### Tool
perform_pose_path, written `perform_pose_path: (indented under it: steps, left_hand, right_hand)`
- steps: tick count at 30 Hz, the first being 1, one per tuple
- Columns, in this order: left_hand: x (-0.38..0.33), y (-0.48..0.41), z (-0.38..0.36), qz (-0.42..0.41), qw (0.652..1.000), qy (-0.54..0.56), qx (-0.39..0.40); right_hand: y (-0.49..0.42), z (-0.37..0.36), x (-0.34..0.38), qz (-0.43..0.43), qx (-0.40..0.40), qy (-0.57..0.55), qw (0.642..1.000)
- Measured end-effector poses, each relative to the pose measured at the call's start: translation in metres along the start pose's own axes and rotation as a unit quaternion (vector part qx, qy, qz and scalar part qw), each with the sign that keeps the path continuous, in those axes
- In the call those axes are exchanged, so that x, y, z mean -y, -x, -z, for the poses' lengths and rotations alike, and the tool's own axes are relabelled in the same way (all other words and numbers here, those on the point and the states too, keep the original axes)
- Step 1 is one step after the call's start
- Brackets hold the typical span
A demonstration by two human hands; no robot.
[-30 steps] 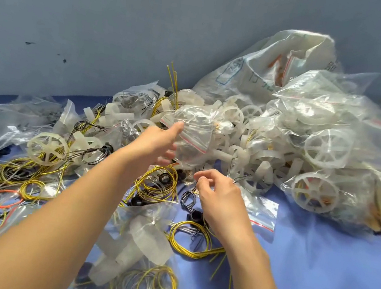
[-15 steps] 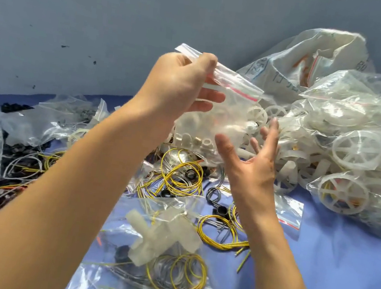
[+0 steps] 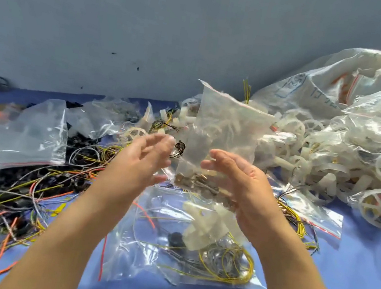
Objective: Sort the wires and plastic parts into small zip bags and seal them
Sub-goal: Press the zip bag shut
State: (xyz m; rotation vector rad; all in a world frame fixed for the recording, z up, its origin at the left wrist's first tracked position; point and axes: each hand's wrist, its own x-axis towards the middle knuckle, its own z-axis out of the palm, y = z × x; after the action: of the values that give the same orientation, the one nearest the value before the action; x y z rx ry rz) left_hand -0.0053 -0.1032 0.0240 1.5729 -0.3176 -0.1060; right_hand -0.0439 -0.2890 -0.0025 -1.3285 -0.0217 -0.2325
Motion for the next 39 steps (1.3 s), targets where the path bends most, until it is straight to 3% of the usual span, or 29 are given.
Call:
perform_pose_path:
  steps: [2, 5, 10, 13, 16, 23, 26, 29, 32, 39]
  left_hand:
    - [0.01, 0.002, 0.008, 0.061, 0.995, 0.013, 0.072]
    - [0.017, 0.005, 0.015, 0.071, 0.99, 0.028, 0.121]
    - [0.013, 0.004, 0.021, 0.032, 0.999, -0.002, 0.011]
    - [-0.002, 0.009, 0.022, -0.094, 0.99, -0.099, -0.038]
    - [-0.014, 0.011, 0.02, -0.185, 0.955, -0.21, -0.098]
    - [-0.007, 0.006, 0.032, -0.122, 0.979, -0.117, -0.111]
    - [0.004, 0.002, 0.04, 0.028, 0.998, 0.04, -0.027]
    - [0.016, 0.005, 0.044, 0.141, 0.978, 0.128, 0.08]
    - [0.024, 0.006, 0.047, 0.147, 0.973, 0.163, 0.074]
    - [0.02, 0.01, 0.05, 0.089, 0.984, 0.126, 0.084]
  right_hand:
    - [-0.001, -0.011, -0.001, -0.004, 0.018, -0.007, 1.0]
    - [-0.003, -0.025, -0.005, -0.011, 0.048, -0.024, 0.998]
    - [-0.006, -0.041, -0.015, -0.045, 0.072, -0.039, 0.996]
    - [-0.006, -0.049, -0.02, -0.053, 0.136, -0.046, 0.988]
    - [-0.007, -0.053, -0.02, -0.032, 0.173, -0.076, 0.982]
    - [-0.009, -0.06, -0.027, -0.019, 0.137, -0.098, 0.986]
    - [-0.008, -0.059, -0.028, -0.02, 0.116, -0.086, 0.989]
    - [-0.006, -0.058, -0.029, -0.02, 0.11, -0.051, 0.992]
    - [-0.005, -0.057, -0.029, -0.019, 0.098, -0.016, 0.995]
    - [0.001, -0.049, -0.026, -0.014, 0.125, 0.013, 0.992]
